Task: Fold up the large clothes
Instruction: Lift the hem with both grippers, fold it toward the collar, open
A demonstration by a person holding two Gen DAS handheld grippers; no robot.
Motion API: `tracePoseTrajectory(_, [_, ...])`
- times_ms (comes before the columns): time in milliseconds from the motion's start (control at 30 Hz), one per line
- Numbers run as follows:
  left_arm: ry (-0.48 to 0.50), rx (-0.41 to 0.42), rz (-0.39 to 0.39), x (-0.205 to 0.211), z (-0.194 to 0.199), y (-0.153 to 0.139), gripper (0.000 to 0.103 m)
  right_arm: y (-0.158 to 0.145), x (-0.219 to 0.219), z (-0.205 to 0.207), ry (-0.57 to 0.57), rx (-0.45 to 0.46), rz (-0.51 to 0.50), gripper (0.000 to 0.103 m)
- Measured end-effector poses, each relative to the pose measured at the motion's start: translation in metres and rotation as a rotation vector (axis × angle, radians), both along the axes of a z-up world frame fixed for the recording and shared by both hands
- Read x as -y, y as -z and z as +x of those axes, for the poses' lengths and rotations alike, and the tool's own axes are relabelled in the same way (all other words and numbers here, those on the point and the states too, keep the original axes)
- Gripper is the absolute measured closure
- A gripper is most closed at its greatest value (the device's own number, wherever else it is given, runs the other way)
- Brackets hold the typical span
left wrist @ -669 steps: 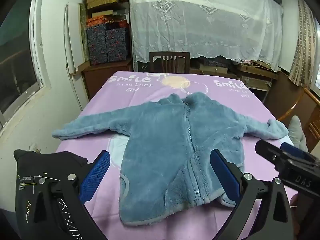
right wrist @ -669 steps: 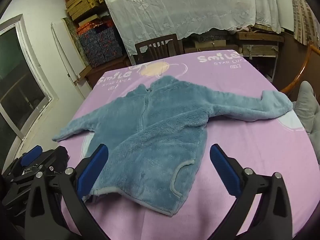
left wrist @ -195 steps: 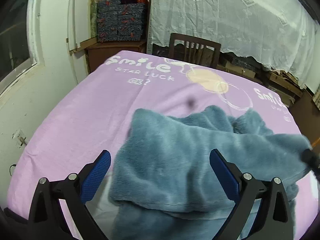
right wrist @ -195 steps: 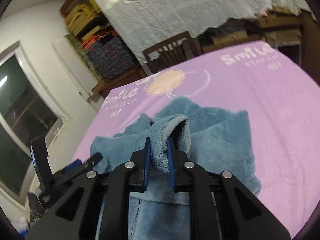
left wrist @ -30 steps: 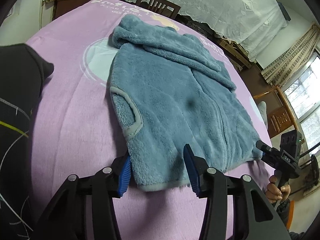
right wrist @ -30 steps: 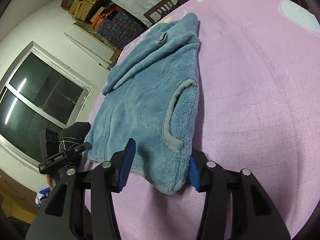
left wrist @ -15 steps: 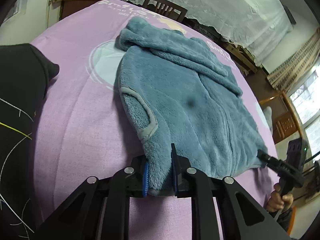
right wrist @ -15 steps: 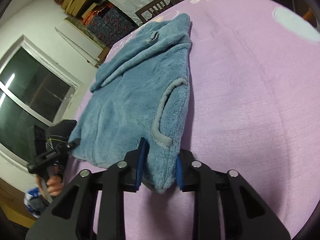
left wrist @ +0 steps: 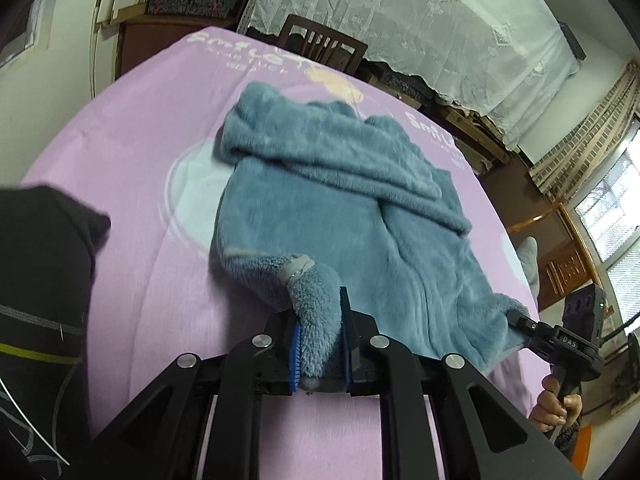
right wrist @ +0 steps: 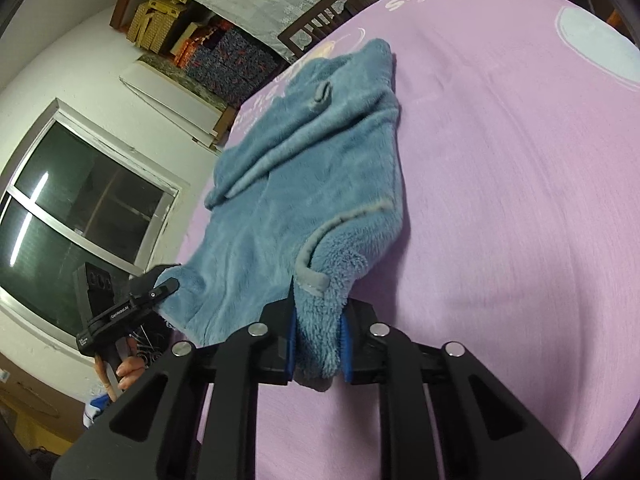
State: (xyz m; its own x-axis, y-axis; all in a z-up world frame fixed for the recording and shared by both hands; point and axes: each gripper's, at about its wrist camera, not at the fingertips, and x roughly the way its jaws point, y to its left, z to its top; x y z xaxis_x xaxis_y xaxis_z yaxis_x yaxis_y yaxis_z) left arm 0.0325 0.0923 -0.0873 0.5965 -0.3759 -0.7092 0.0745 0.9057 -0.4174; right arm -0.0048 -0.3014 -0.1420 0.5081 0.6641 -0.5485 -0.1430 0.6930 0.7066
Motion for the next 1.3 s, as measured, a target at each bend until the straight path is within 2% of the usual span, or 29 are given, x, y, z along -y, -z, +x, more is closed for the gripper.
tracePoseTrajectory(367, [-0.1,0.06,-0.004,-0.002,0.053,-0.038,0.088,-0.041,-0.009,0.064,-0.003,0.051,0.017,0.087])
tracePoseTrajectory(533, [-0.161,0.084,-0.024,-0.011,0.09,-0.055,0.088,-0.058,-0.008,0.104,0.032,0.07,0.041,0.087])
tracePoseTrajectory(667, [-0.206,0.075,-0.049,-0.018,0.128,-0.056,0.088,-0.061,-0.005,0.145,0.071,0.052,0.087,0.087])
tracePoseTrajectory(800, [-0.264,0.053,0.013,-0.018,0.166,-0.044,0.088,-0.053,-0.006,0.185,0.128,0.028,0.077,0.087])
tracePoseTrajectory(900, [-0.279,-0.004,0.023,-0.018,0.192,-0.016,0.087,-0.034,-0.005,0.208,0.166,-0.016,0.075,0.087])
tracePoseTrajectory(1000, [-0.277,-0.034,0.051,-0.015,0.203,0.011,0.086,-0.005,-0.003,0.224,0.175,-0.085,0.117,0.087])
tracePoseTrajectory(1100, [-0.258,-0.009,0.116,-0.01,0.202,0.006,0.085,0.008,0.0,0.229,0.158,-0.09,0.15,0.088])
tracePoseTrajectory(1200, [-0.237,-0.006,0.13,-0.008,0.199,0.005,0.077,0.006,0.0,0.229,0.146,-0.089,0.153,0.083])
tracePoseTrajectory(1267, [-0.218,0.007,0.09,-0.011,0.194,-0.003,0.064,0.001,0.002,0.227,0.126,-0.074,0.178,0.07])
tracePoseTrajectory(1300, [-0.211,0.025,0.042,-0.017,0.189,-0.011,0.045,-0.005,0.003,0.224,0.117,-0.058,0.201,0.055])
